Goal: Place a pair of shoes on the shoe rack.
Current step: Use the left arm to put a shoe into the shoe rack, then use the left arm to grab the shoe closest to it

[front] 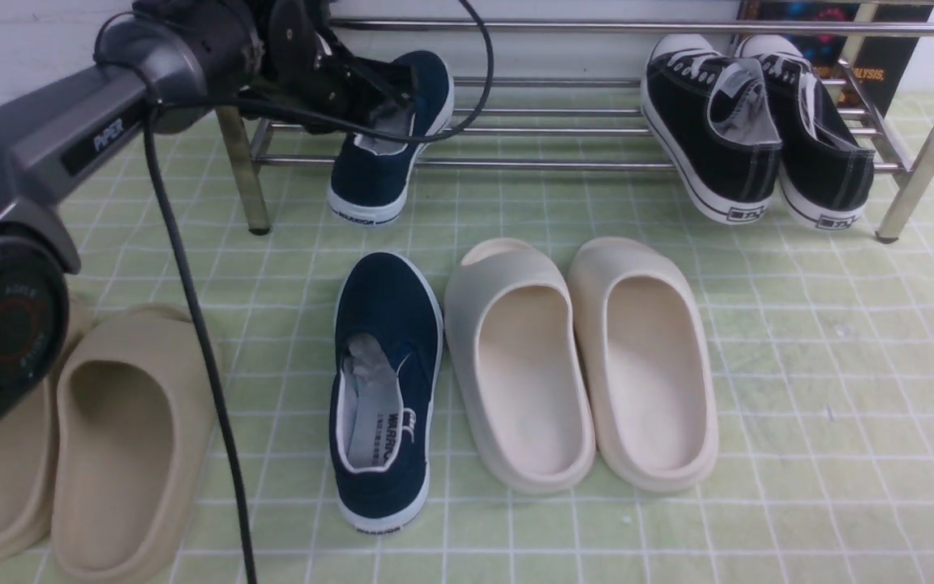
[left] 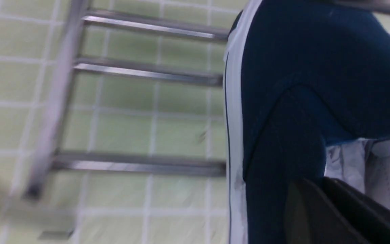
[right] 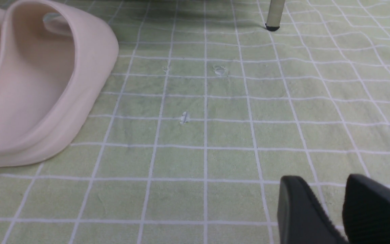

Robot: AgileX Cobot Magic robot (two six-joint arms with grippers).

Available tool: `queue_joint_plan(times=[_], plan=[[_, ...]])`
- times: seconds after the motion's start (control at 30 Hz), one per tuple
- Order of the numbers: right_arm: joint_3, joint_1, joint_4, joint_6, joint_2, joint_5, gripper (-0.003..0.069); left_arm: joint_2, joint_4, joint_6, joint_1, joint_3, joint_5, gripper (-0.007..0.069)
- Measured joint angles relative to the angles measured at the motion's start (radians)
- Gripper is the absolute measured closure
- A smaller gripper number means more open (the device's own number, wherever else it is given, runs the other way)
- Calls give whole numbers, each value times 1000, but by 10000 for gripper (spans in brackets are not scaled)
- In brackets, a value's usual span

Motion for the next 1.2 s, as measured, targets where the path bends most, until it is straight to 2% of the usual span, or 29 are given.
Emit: queue_joint_plan(times=[0.2, 0.5, 0.57, 0.67, 0.7, 0.73, 0.8, 0.9, 0.93, 0.97, 1.0, 1.03, 1.07, 1.1, 1.13, 1.2], plan=[[0, 0, 0, 0, 0, 0, 422, 18, -1, -46, 2, -8, -147, 606], [0, 0, 0, 0, 0, 0, 421, 53, -2, -158, 13, -8, -170, 599], [0, 0, 0, 0, 0, 0, 421, 53, -2, -159, 13, -8, -173, 568], [0, 0, 0, 0, 0, 0, 421, 53, 1, -161, 13, -9, -198, 466], [0, 0, 0, 0, 0, 0, 421, 47, 1, -161, 13, -10, -196, 392], [0, 0, 0, 0, 0, 0, 421, 47, 1, -161, 13, -10, -196, 382], [0, 0, 0, 0, 0, 0, 421, 15, 18, -157, 12, -10, -125, 255], [0, 0, 0, 0, 0, 0, 421, -30, 45, -154, 12, -10, -32, 198], [0, 0, 0, 0, 0, 0, 421, -87, 79, -132, 12, -12, 131, 171], [0, 0, 0, 0, 0, 0, 421, -99, 81, -125, 12, -12, 166, 169], [0, 0, 0, 0, 0, 0, 421, -140, 85, -93, 12, -12, 304, 168], [0, 0, 0, 0, 0, 0, 421, -146, 83, -87, 12, -12, 325, 168], [0, 0, 0, 0, 0, 0, 421, -187, 65, -24, 12, -9, 516, 176], [0, 0, 0, 0, 0, 0, 421, -191, 61, -24, 12, -7, 516, 176], [0, 0, 0, 0, 0, 0, 421, -214, 20, 37, 12, 13, 631, 185], [0, 0, 0, 0, 0, 0, 421, -245, -73, 113, 12, 108, 694, 196]])
